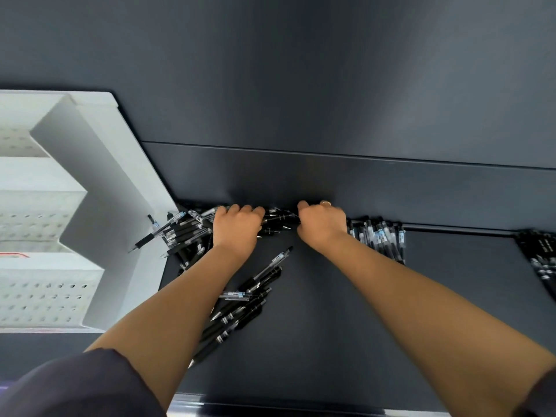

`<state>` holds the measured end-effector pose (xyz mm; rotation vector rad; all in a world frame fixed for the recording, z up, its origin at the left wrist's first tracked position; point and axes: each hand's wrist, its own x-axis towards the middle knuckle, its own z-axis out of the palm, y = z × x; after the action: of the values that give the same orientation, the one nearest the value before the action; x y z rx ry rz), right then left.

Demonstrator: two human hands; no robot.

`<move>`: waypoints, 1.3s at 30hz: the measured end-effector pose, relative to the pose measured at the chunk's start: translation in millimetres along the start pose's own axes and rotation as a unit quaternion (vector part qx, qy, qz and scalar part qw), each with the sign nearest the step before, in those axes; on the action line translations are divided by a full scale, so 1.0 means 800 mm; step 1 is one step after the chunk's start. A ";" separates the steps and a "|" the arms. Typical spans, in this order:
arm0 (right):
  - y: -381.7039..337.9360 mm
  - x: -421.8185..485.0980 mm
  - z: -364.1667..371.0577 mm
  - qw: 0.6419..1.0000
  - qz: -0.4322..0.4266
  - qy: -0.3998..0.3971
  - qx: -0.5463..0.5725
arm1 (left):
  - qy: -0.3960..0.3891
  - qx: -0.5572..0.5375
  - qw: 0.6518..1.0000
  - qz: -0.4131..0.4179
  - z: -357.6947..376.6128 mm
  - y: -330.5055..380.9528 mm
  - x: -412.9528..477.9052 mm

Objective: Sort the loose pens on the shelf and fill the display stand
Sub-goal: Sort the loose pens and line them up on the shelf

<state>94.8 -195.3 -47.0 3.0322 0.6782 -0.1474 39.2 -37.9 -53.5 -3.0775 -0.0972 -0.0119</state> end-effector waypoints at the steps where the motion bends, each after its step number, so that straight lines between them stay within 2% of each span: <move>1: 0.001 0.000 -0.004 1.000 0.011 0.003 0.012 | 0.008 -0.020 1.000 0.000 -0.004 0.001 -0.001; 3: 0.005 0.000 -0.012 0.997 0.039 -0.012 0.064 | 0.007 -0.085 0.996 -0.011 -0.011 0.003 -0.004; 7: 0.013 -0.004 -0.024 0.970 0.068 -0.084 0.216 | -0.057 -0.235 0.968 -0.059 -0.023 0.004 -0.007; 11: 0.013 -0.011 -0.026 0.943 0.073 -0.094 0.312 | -0.102 -0.390 0.913 -0.063 -0.025 0.007 -0.008; 16: 0.007 -0.025 -0.032 0.903 0.088 -0.085 0.411 | -0.136 -0.555 0.812 -0.120 -0.035 0.016 -0.015; 20: 0.005 -0.037 -0.037 0.895 0.099 -0.072 0.430 | -0.129 -0.598 0.781 -0.129 -0.039 0.020 -0.023; 25: 0.013 -0.056 -0.037 0.889 0.130 -0.051 0.437 | -0.111 -0.532 0.836 -0.077 -0.040 0.035 -0.026; 35: 0.103 -0.106 -0.033 0.883 0.217 -0.029 0.416 | -0.132 -0.524 0.841 -0.014 -0.054 0.134 -0.025; 39: 0.156 -0.127 -0.030 0.899 0.238 -0.006 0.367 | -0.131 -0.505 0.853 0.010 -0.058 0.192 -0.018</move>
<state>58.4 -350.0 -11.8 3.7777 -0.2183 -0.5056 34.4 -194.8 -16.6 -4.1133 -0.0885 0.5307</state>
